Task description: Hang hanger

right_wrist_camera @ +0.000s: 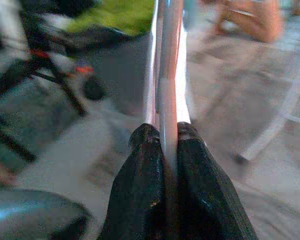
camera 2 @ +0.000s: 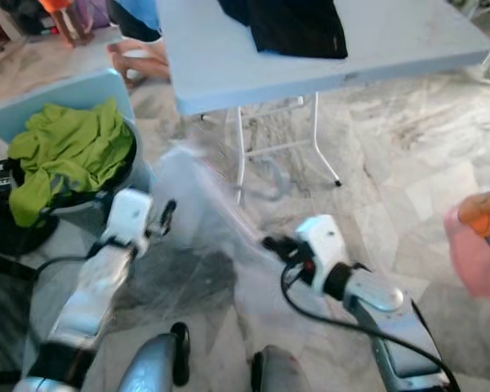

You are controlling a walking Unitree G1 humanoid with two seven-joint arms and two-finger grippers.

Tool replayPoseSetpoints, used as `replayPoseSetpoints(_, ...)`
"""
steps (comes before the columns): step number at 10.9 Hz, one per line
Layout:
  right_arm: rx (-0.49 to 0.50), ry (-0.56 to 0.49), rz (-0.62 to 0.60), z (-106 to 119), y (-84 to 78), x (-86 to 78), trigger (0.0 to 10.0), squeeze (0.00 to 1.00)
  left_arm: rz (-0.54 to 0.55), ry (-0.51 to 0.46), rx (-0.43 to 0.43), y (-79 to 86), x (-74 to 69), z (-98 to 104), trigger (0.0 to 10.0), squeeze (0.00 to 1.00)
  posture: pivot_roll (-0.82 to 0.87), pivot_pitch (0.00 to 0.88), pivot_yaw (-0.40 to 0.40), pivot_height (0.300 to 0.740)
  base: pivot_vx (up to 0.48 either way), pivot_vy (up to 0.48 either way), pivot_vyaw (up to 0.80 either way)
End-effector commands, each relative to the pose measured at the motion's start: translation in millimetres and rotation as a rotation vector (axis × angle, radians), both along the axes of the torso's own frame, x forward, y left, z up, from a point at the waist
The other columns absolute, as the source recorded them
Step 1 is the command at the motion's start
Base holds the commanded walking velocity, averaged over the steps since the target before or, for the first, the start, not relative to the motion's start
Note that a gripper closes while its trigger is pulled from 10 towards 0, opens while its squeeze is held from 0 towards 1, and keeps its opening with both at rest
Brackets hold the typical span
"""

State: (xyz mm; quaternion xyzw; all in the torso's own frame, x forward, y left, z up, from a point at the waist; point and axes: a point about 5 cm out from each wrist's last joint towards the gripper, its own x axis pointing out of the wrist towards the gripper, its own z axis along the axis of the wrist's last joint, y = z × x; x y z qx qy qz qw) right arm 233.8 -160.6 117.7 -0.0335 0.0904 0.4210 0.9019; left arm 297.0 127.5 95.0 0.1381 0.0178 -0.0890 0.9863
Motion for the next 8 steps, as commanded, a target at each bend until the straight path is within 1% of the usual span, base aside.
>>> replayPoseSetpoints(1, 0.067, -0.029, 0.059, 15, 7.4, -1.8, 10.0, 0.00, 0.022, 0.005, -0.099, -6.1, -1.9, -4, 10.0, 0.00, -0.05, 0.218, -0.031, 0.740, 0.000, 0.000, 0.00)
replayPoseSetpoints(2, 0.078, -0.022, 0.063, 16, 8.2, -1.7, 10.0, 0.00, 0.039, -0.010, -0.171, -8.3, -1.0, 0, 10.0, 0.00, -0.05, 0.218, -0.030, 0.740, 0.000, 0.000, 0.00)
replayPoseSetpoints(3, 0.025, -0.044, 0.066, 10, 12.7, -0.8, 10.0, 0.00, -0.021, -0.005, -0.211, -29.7, -2.9, 4, 10.0, 0.00, -0.05, 0.218, -0.028, 0.740, 0.000, 0.000, 0.00)
replayPoseSetpoints(4, 0.025, -0.043, 0.069, 8, 15.5, -0.3, 10.0, 0.00, -0.061, 0.000, -0.250, -38.1, -4.6, 6, 10.0, 0.00, -0.05, 0.218, -0.028, 0.740, 0.000, 0.000, 0.00)
replayPoseSetpoints(5, 0.041, -0.042, 0.060, 11, 18.2, 2.1, 10.0, 0.00, -0.105, -0.024, -0.270, -43.9, -3.5, 12, 10.0, 0.00, -0.06, 0.216, -0.029, 0.740, 0.000, 0.000, 0.00)
replayPoseSetpoints(6, 0.052, -0.047, 0.073, 14, 21.8, 1.8, 10.0, 0.00, -0.117, -0.037, -0.288, -45.4, -1.1, 17, 10.0, 0.00, -0.06, 0.215, -0.028, 0.740, 0.000, 0.000, 0.00)
replayPoseSetpoints(7, 0.039, -0.045, 0.066, 12, 22.5, 2.0, 10.0, 0.00, -0.105, -0.032, -0.310, -44.6, 1.5, 17, 10.0, 0.00, -0.06, 0.213, -0.026, 0.740, 0.000, 0.000, 0.00)
replayPoseSetpoints(8, 0.023, -0.048, 0.072, 11, 23.2, 1.4, 10.0, 0.00, -0.106, -0.030, -0.327, -45.1, 2.2, 19, 10.0, 0.16, -0.07, 0.213, -0.027, 0.740, 0.000, 0.000, 0.00)
